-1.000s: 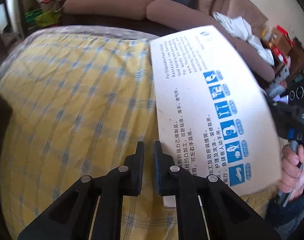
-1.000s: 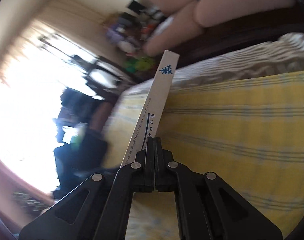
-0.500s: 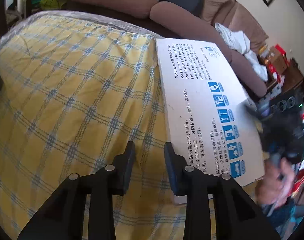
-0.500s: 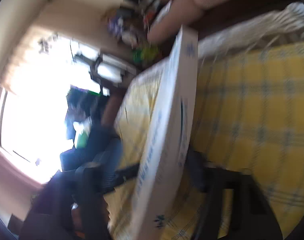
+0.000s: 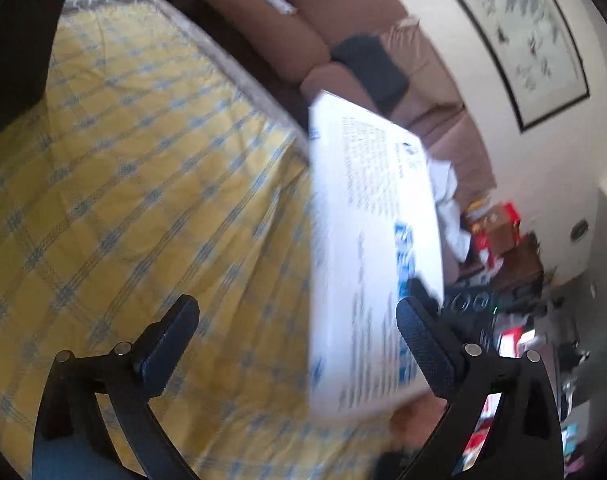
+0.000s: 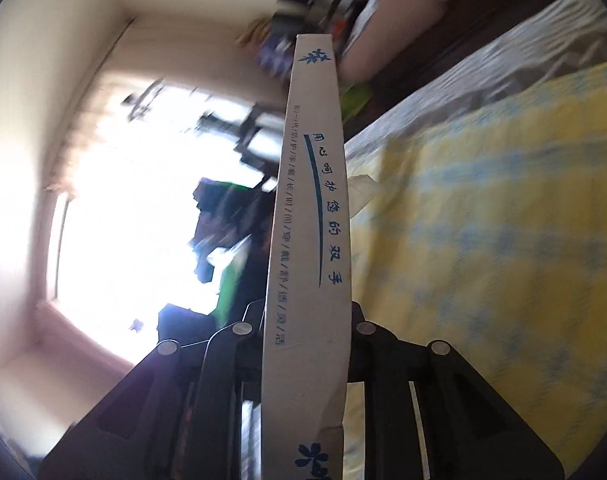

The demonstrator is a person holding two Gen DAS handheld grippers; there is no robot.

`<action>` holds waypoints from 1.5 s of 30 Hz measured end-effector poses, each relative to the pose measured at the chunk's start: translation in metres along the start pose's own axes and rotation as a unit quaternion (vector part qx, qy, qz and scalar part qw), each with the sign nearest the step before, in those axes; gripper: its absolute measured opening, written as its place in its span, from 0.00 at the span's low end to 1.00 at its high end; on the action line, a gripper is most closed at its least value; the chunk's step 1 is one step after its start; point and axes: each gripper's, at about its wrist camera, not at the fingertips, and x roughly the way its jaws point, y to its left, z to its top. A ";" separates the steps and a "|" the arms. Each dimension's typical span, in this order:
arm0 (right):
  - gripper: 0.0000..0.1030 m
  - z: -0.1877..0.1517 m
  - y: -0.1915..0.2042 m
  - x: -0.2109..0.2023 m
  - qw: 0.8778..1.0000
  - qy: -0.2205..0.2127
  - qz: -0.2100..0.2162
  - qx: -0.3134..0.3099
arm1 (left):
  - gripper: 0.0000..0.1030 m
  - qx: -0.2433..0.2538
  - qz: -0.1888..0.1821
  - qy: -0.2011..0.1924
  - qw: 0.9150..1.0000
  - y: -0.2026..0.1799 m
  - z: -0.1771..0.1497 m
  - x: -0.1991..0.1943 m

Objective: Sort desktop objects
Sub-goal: 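Carry the white box over the black box with the right tool, then lower the white box into the black box with both tools and open them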

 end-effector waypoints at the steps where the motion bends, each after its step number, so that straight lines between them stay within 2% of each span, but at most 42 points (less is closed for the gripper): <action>1: 0.16 -0.001 0.004 0.008 1.000 0.017 0.021 -0.008 | 0.98 0.002 -0.007 -0.012 1.000 -0.005 0.000 -0.003; 4: 0.16 -0.007 0.021 0.028 0.996 0.052 0.061 -0.038 | 0.98 0.033 -0.025 -0.037 0.998 -0.017 0.003 -0.020; 6: 0.16 -0.011 0.032 0.038 0.993 0.071 0.069 -0.060 | 0.89 0.078 -0.021 -0.052 0.995 -0.031 -0.001 -0.034; 9: 0.16 -0.018 0.050 0.051 0.989 0.090 0.069 -0.091 | 0.87 0.144 0.047 -0.065 0.986 -0.054 -0.007 -0.051; 13: 0.15 -0.024 0.081 0.064 0.984 0.108 0.075 -0.121 | 0.82 0.169 0.097 -0.099 0.976 -0.072 -0.010 -0.092; 15: 0.15 -0.028 0.099 0.072 0.982 0.114 0.071 -0.136 | 0.80 0.182 0.126 -0.113 0.969 -0.082 -0.014 -0.118; 19: 0.15 -0.055 0.168 0.098 0.969 0.134 0.062 -0.198 | 0.77 0.215 0.168 -0.149 0.950 -0.100 -0.029 -0.193; 21: 0.15 -0.075 0.201 0.109 0.961 0.143 0.061 -0.229 | 0.67 0.226 0.195 -0.167 0.940 -0.101 -0.035 -0.231; 22: 0.15 -0.088 0.213 0.118 0.957 0.150 0.070 -0.237 | 0.66 0.239 0.212 -0.175 0.931 -0.099 -0.040 -0.254; 23: 0.15 -0.099 0.224 0.126 0.956 0.152 0.069 -0.240 | 0.62 0.245 0.222 -0.176 0.927 -0.095 -0.043 -0.272; 24: 0.15 -0.109 0.233 0.138 0.956 0.160 0.071 -0.235 | 0.46 0.253 0.230 -0.177 0.923 -0.089 -0.046 -0.288; 25: 0.15 -0.120 0.243 0.154 0.955 0.172 0.069 -0.231 | 0.38 0.257 0.236 -0.170 0.922 -0.082 -0.048 -0.306; 27: 0.15 -0.135 0.260 0.188 0.952 0.197 0.061 -0.225 | 0.12 0.257 0.250 -0.159 0.920 -0.072 -0.045 -0.334; 28: 0.15 -0.142 0.269 0.204 0.951 0.208 0.059 -0.223 | 0.09 0.262 0.262 -0.161 0.915 -0.070 -0.044 -0.348; 30: 0.15 -0.155 0.288 0.231 0.945 0.220 0.059 -0.233 | 0.08 0.267 0.275 -0.179 0.906 -0.067 -0.042 -0.372; 32: 0.15 -0.167 0.307 0.253 0.944 0.224 0.054 -0.237 | 0.08 0.260 0.269 -0.200 0.905 -0.061 -0.038 -0.397; 34: 0.15 -0.174 0.321 0.270 0.948 0.217 0.051 -0.227 | 0.08 0.251 0.263 -0.220 0.905 -0.052 -0.033 -0.420; 39: 0.15 -0.192 0.339 0.286 0.965 0.178 0.053 -0.184 | 0.09 0.234 0.220 -0.245 0.915 -0.021 -0.016 -0.453; 41: 0.15 -0.192 0.341 0.292 0.975 0.147 0.051 -0.157 | 0.09 0.225 0.206 -0.243 0.921 -0.002 -0.001 -0.455; 43: 0.15 -0.190 0.337 0.291 0.987 0.100 0.038 -0.122 | 0.09 0.212 0.186 -0.230 0.931 0.022 0.010 -0.454; 45: 0.15 -0.185 0.329 0.289 0.994 0.052 0.021 -0.089 | 0.09 0.207 0.187 -0.219 0.935 0.041 0.019 -0.445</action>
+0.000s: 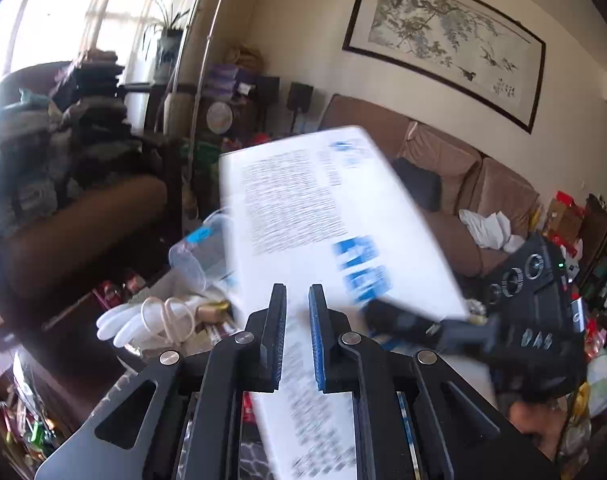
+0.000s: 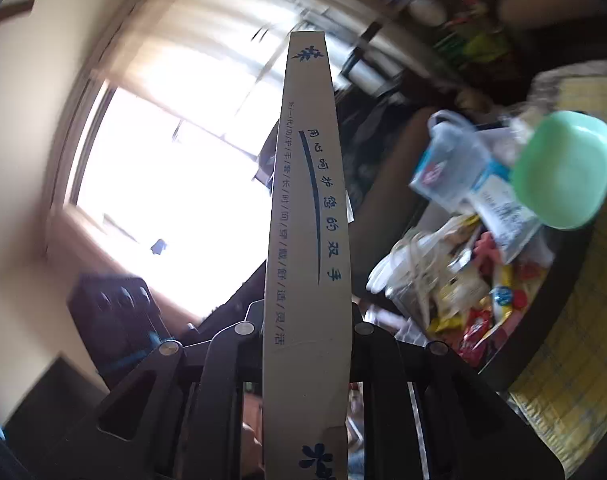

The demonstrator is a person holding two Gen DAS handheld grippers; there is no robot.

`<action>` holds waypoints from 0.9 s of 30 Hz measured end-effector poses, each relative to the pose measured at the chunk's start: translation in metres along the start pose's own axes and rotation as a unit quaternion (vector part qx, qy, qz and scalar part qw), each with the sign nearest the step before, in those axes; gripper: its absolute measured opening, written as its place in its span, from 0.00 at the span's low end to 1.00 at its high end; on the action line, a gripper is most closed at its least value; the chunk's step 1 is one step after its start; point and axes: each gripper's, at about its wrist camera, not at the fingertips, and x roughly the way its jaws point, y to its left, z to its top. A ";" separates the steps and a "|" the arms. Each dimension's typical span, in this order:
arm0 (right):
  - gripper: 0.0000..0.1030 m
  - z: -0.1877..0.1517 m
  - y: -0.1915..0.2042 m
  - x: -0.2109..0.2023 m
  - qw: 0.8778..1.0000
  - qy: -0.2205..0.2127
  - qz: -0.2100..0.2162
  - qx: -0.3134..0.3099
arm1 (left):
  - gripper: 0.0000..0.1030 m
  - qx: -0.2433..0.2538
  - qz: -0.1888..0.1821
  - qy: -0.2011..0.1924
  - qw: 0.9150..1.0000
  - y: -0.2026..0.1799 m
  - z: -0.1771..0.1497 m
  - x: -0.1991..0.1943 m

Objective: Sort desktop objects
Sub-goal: 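Lower the white box into the black box with both tools and open them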

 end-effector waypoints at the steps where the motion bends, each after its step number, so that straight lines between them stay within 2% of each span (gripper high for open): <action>1: 0.15 0.000 -0.010 -0.001 0.999 -0.028 -0.009 0.023 | 0.09 -0.004 -0.005 0.006 1.000 0.012 -0.006 0.008; 4: 0.16 -0.008 -0.041 0.001 0.992 -0.085 -0.031 0.083 | 0.11 -0.019 -0.030 0.023 0.999 0.039 -0.026 0.030; 7: 0.16 -0.017 -0.068 0.017 0.982 -0.131 -0.080 0.112 | 0.11 -0.054 -0.047 0.038 0.997 0.069 -0.044 0.056; 10: 0.16 -0.023 -0.088 0.045 0.983 -0.112 -0.091 0.117 | 0.11 -0.075 -0.049 0.065 0.994 0.088 -0.065 0.083; 13: 0.16 -0.025 -0.099 0.070 0.981 -0.104 -0.112 0.117 | 0.14 -0.103 -0.042 0.069 0.991 0.105 -0.077 0.101; 16: 0.16 -0.027 -0.107 0.070 0.971 -0.145 -0.144 0.126 | 0.18 -0.097 -0.032 0.078 0.992 0.102 -0.078 0.117; 19: 0.17 -0.032 -0.119 0.068 0.958 -0.189 -0.172 0.132 | 0.30 -0.072 -0.021 0.081 0.994 0.092 -0.077 0.126; 20: 0.17 -0.029 -0.124 0.072 0.959 -0.185 -0.168 0.132 | 0.33 -0.061 -0.013 0.081 0.995 0.089 -0.077 0.128; 22: 0.18 -0.021 -0.136 0.092 0.964 -0.144 -0.174 0.137 | 0.34 -0.044 0.000 0.078 0.996 0.084 -0.076 0.130; 23: 0.24 -0.020 -0.136 0.100 0.966 -0.132 -0.184 0.125 | 0.35 -0.042 0.002 0.078 0.996 0.082 -0.075 0.131; 26: 0.31 -0.018 -0.122 0.109 0.964 -0.097 -0.233 0.087 | 0.37 -0.037 0.001 0.080 0.996 0.077 -0.077 0.129; 27: 0.32 -0.018 -0.119 0.108 0.961 -0.090 -0.248 0.083 | 0.41 -0.038 0.002 0.079 0.996 0.077 -0.077 0.128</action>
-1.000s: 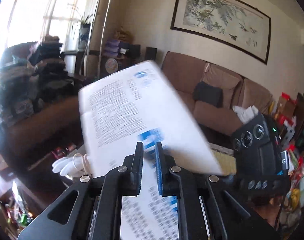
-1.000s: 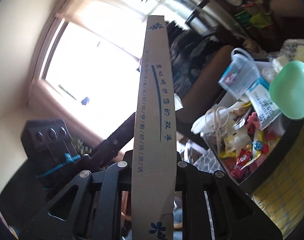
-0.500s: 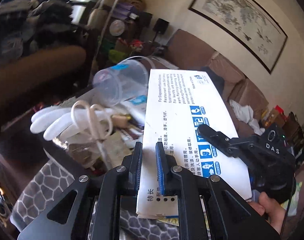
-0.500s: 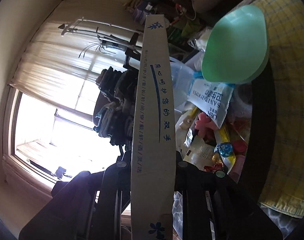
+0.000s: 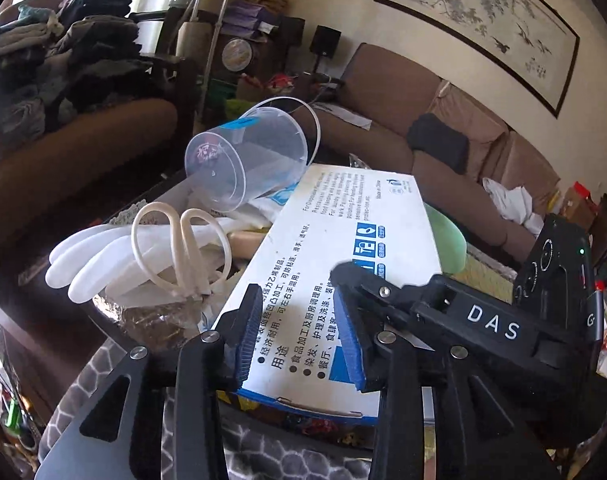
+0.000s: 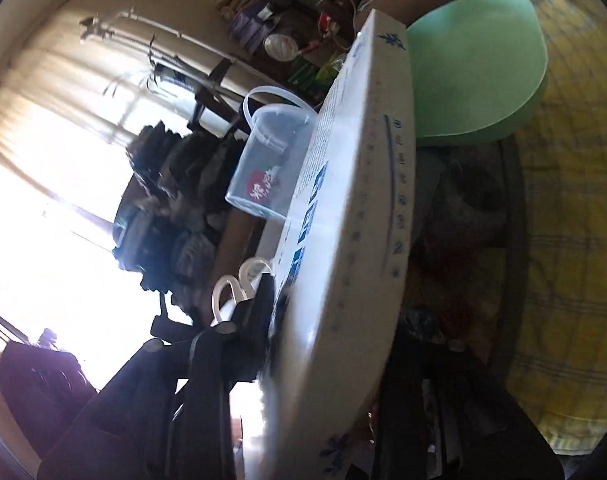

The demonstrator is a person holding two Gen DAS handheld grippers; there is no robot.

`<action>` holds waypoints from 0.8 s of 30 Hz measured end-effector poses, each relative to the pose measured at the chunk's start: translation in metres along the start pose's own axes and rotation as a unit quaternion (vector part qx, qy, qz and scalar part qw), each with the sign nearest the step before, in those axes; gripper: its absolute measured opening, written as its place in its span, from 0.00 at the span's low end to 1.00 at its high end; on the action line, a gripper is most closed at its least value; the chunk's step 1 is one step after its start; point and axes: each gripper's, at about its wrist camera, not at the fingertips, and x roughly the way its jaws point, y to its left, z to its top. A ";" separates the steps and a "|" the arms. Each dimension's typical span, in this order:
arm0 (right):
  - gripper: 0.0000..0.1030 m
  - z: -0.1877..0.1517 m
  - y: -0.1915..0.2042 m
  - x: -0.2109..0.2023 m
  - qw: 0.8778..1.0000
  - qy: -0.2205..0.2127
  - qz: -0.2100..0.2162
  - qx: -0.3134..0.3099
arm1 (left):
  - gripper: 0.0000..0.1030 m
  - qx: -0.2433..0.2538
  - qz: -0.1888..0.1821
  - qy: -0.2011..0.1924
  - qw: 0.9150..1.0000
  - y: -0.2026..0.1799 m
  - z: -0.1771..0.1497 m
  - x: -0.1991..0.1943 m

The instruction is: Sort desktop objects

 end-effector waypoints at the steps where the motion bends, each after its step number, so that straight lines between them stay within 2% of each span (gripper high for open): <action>1: 0.33 0.002 0.002 -0.004 1.000 0.009 -0.015 -0.010 | 0.43 -0.002 0.002 -0.002 1.000 0.001 -0.001 -0.003; 2: 0.43 0.003 0.003 -0.009 0.999 0.018 -0.022 -0.018 | 0.45 -0.003 0.003 -0.005 1.000 0.001 0.000 -0.008; 3: 0.67 0.005 0.003 -0.015 0.999 0.026 -0.038 -0.024 | 0.47 -0.006 0.005 -0.008 1.000 0.002 -0.001 -0.010; 4: 0.77 0.005 0.004 -0.021 0.997 0.033 -0.054 -0.034 | 0.49 -0.009 0.008 -0.009 1.000 0.003 -0.001 -0.013; 7: 0.78 0.004 0.012 -0.047 0.994 0.051 -0.061 -0.075 | 0.53 -0.011 0.016 -0.012 1.000 0.001 -0.004 -0.021; 9: 0.78 0.002 0.017 -0.061 0.992 0.064 -0.066 -0.091 | 0.69 -0.007 0.030 -0.011 0.999 -0.001 -0.007 -0.026; 11: 0.78 -0.001 0.023 -0.091 0.987 0.055 -0.086 -0.124 | 0.82 -0.001 0.060 -0.011 0.998 -0.005 -0.012 -0.033; 12: 0.78 -0.003 0.028 -0.099 0.983 0.047 -0.106 -0.145 | 0.83 0.004 0.077 -0.014 0.997 -0.008 -0.015 -0.037; 14: 0.78 -0.009 0.036 -0.116 0.966 0.036 -0.160 -0.198 | 0.84 0.009 0.096 -0.015 0.995 -0.013 -0.019 -0.044; 16: 0.78 -0.016 0.043 -0.128 0.945 0.038 -0.208 -0.249 | 0.89 0.011 0.106 -0.016 0.994 -0.018 -0.021 -0.053; 17: 0.78 -0.020 0.047 -0.132 0.936 0.040 -0.227 -0.268 | 0.93 0.012 0.108 -0.019 0.994 -0.021 -0.022 -0.057; 19: 0.78 -0.024 0.049 -0.133 0.920 0.035 -0.252 -0.299 | 0.95 0.013 0.104 -0.018 0.994 -0.026 -0.025 -0.065; 21: 0.78 -0.028 0.051 -0.140 0.913 0.030 -0.257 -0.315 | 0.95 0.016 0.097 -0.013 0.995 -0.033 -0.029 -0.073; 24: 0.81 -0.032 0.060 -0.161 0.906 0.019 -0.257 -0.335 | 0.95 0.026 0.110 -0.010 0.994 -0.047 -0.037 -0.090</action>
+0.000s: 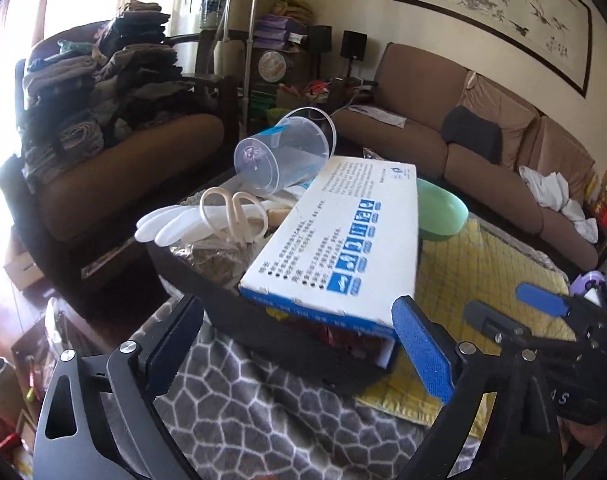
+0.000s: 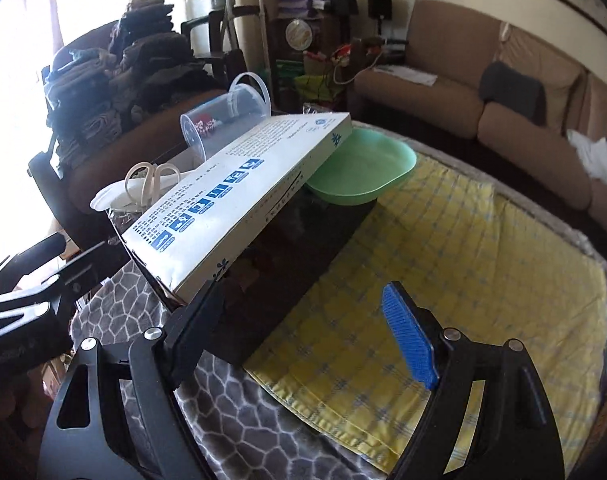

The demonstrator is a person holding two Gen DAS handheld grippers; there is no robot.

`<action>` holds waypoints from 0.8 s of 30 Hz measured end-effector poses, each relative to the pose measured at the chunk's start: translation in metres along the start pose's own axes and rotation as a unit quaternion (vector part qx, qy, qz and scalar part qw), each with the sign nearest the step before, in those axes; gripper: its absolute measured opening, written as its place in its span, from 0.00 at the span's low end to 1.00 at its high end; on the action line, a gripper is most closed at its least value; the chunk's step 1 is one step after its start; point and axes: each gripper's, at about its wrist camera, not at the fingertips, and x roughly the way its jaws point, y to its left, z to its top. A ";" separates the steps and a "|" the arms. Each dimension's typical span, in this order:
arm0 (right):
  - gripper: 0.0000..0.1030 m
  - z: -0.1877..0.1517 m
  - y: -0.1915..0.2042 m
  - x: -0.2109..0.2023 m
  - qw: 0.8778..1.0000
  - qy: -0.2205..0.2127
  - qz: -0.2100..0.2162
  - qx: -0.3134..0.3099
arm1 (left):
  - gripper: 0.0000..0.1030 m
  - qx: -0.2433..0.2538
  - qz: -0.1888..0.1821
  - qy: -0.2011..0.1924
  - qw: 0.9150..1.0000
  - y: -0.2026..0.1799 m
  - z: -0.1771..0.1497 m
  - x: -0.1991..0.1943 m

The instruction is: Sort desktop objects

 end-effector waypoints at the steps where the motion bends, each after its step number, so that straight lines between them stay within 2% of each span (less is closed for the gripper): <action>1: 0.82 0.001 0.001 -0.005 1.000 -0.006 -0.006 -0.007 | 0.95 0.004 0.005 0.000 1.000 -0.004 -0.001 -0.009; 3: 0.90 0.002 0.003 -0.015 0.999 -0.019 -0.016 -0.020 | 1.00 0.015 0.007 0.002 1.000 -0.012 -0.003 -0.024; 5: 0.93 0.003 0.006 -0.028 0.999 -0.035 -0.025 -0.032 | 1.00 0.036 -0.008 -0.004 0.999 -0.023 -0.001 -0.041; 7: 0.93 0.003 0.006 -0.044 0.998 -0.047 -0.022 -0.039 | 1.00 0.049 0.000 -0.017 0.999 -0.032 -0.002 -0.061; 9: 0.95 0.000 0.002 -0.061 0.997 -0.059 -0.017 -0.038 | 1.00 0.048 0.016 -0.026 0.998 -0.037 -0.004 -0.079; 12: 0.98 -0.004 -0.006 -0.082 0.997 -0.074 -0.008 -0.036 | 1.00 0.031 0.019 -0.020 0.999 -0.042 -0.010 -0.098; 17: 0.98 -0.020 -0.024 -0.113 0.995 -0.090 0.037 -0.025 | 1.00 0.000 0.003 -0.004 1.000 -0.047 -0.025 -0.121; 24: 0.98 -0.052 -0.046 -0.134 0.991 -0.080 0.107 -0.006 | 1.00 0.006 0.026 -0.006 1.000 -0.064 -0.043 -0.152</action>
